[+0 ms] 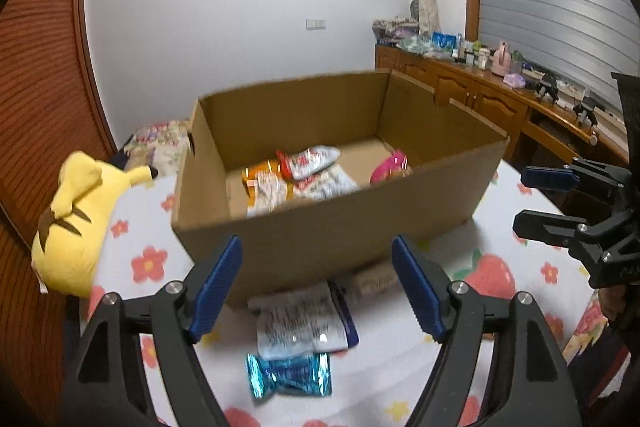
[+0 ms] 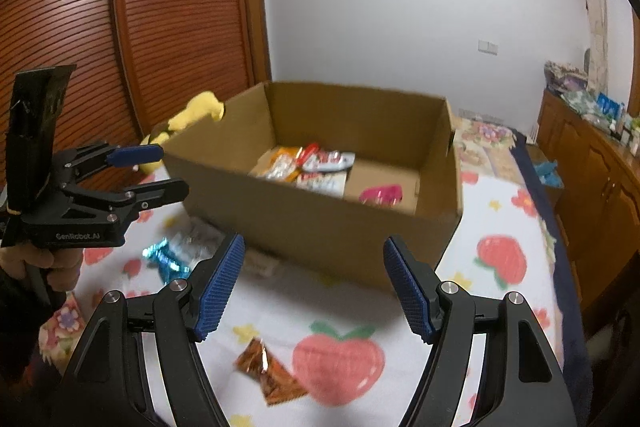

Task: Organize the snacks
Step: 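Move the left tool to the white pouch while the right tool grasps the gold-wrapped candy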

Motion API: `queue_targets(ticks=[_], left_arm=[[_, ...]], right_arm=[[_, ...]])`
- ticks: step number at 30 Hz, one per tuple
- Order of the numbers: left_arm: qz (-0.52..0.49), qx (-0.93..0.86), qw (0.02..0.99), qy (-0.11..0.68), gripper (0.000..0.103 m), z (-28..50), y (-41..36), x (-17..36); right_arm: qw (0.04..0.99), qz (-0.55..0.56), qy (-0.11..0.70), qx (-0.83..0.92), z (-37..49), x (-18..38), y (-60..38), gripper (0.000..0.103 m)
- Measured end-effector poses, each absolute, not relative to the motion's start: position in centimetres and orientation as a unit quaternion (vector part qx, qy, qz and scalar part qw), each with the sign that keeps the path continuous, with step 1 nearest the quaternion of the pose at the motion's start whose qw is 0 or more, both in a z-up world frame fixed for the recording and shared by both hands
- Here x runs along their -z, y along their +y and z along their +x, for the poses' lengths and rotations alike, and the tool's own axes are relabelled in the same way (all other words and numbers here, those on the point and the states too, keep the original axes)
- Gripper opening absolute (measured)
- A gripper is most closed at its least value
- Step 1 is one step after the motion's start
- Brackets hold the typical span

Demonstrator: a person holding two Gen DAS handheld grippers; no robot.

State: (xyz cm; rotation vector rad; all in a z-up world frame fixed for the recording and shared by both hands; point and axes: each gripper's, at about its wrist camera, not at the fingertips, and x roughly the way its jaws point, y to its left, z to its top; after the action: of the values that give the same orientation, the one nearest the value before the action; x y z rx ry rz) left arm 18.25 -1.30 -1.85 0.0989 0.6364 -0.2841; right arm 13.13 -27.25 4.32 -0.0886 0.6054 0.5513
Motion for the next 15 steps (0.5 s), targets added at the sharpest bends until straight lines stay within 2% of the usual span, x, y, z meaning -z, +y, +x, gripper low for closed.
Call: queue_targets(ticks=[15], left_arm=[[0.041,0.115,0.918,0.377,0.078,18.6,-0.3,7.7]], right_arm=[[0.894,-0.045,0.351,-0.276,11.1,1.5,-26.6,0.071]])
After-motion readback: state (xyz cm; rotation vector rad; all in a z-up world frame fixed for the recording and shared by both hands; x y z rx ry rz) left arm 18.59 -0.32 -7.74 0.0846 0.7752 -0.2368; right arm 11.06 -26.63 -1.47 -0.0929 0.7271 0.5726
